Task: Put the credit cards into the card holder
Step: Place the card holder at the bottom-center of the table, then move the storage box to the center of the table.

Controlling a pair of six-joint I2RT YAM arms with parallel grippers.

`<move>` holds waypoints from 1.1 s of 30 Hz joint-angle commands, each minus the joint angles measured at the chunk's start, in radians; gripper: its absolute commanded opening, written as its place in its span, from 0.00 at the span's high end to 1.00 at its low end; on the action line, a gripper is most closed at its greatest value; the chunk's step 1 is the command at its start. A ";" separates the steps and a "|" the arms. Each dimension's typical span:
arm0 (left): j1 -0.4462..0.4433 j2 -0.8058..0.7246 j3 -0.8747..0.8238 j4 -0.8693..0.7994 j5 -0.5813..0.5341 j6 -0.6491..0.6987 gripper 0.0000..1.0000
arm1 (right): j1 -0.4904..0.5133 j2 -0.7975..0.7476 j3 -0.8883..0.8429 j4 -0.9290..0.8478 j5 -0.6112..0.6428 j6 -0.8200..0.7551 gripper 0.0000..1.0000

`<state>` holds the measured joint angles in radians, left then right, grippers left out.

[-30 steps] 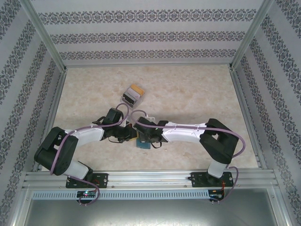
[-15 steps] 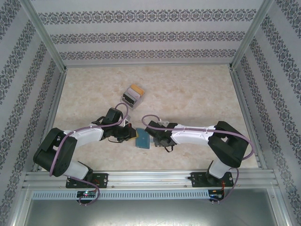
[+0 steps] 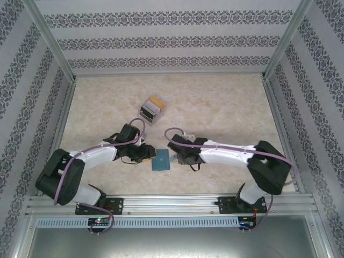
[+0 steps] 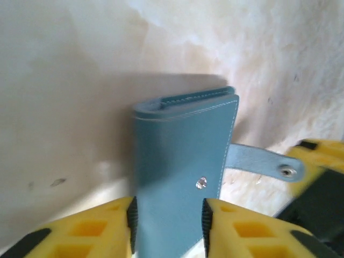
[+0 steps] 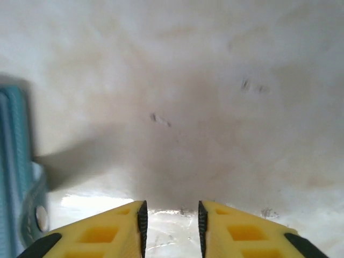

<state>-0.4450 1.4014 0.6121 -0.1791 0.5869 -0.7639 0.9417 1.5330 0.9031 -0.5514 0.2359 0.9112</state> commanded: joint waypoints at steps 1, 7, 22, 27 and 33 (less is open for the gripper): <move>0.002 -0.071 0.066 -0.145 -0.130 0.030 0.49 | -0.054 -0.099 0.018 0.033 0.015 -0.075 0.62; 0.092 -0.007 0.243 -0.256 -0.141 0.097 0.25 | -0.162 -0.186 -0.003 0.100 -0.072 -0.093 0.57; 0.366 0.612 0.998 -0.313 0.038 0.274 0.01 | -0.226 -0.200 -0.069 0.189 -0.184 -0.081 0.47; 0.371 0.771 1.181 -0.354 0.150 0.296 0.01 | -0.232 -0.167 -0.034 0.160 -0.191 -0.095 0.45; 0.376 0.885 1.297 -0.382 0.301 0.322 0.00 | -0.237 -0.158 -0.023 0.163 -0.196 -0.092 0.43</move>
<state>-0.0761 2.2589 1.8614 -0.5121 0.7696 -0.4778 0.7120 1.3685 0.8490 -0.3840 0.0528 0.8299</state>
